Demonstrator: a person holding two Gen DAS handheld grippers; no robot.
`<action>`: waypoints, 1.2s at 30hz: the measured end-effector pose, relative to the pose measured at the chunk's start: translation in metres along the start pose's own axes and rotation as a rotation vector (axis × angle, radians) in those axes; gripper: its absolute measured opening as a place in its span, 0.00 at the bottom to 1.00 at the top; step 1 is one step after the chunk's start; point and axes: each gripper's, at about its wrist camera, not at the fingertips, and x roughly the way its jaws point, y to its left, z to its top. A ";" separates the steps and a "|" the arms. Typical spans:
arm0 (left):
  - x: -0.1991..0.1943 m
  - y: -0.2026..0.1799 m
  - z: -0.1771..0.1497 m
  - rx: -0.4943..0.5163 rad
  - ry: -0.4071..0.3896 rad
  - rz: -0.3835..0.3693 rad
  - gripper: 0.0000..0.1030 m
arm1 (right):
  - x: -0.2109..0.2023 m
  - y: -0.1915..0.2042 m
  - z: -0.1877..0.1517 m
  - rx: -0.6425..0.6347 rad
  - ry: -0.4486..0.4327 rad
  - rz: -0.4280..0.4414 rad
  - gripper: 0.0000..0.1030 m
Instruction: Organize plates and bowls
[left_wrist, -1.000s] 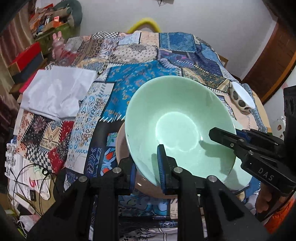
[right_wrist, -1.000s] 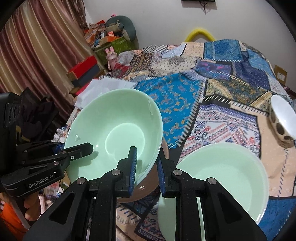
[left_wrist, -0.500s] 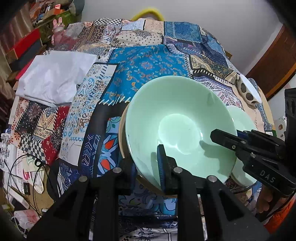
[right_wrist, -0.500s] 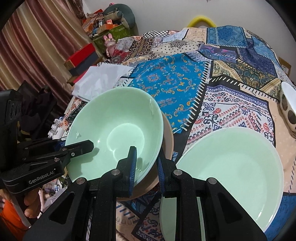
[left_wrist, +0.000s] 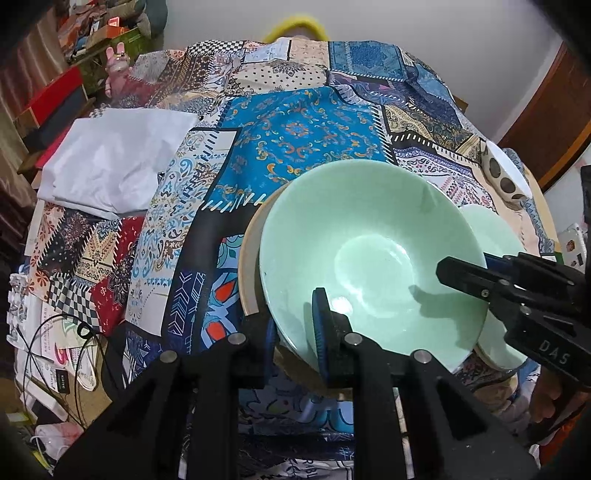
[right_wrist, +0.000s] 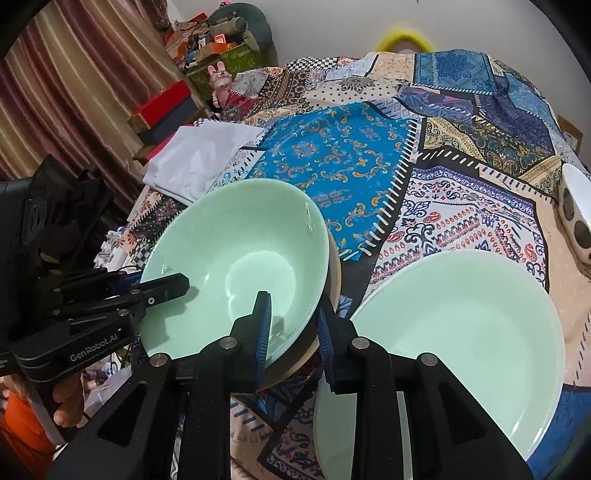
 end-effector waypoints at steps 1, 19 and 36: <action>0.001 0.000 0.000 0.002 0.001 0.004 0.18 | -0.001 -0.001 0.000 0.001 -0.002 -0.001 0.23; -0.002 -0.006 0.016 -0.009 0.059 0.007 0.36 | -0.026 -0.013 -0.006 -0.023 -0.055 -0.002 0.26; -0.075 -0.055 0.043 0.032 -0.184 0.070 0.62 | -0.093 -0.053 -0.004 0.004 -0.207 -0.076 0.37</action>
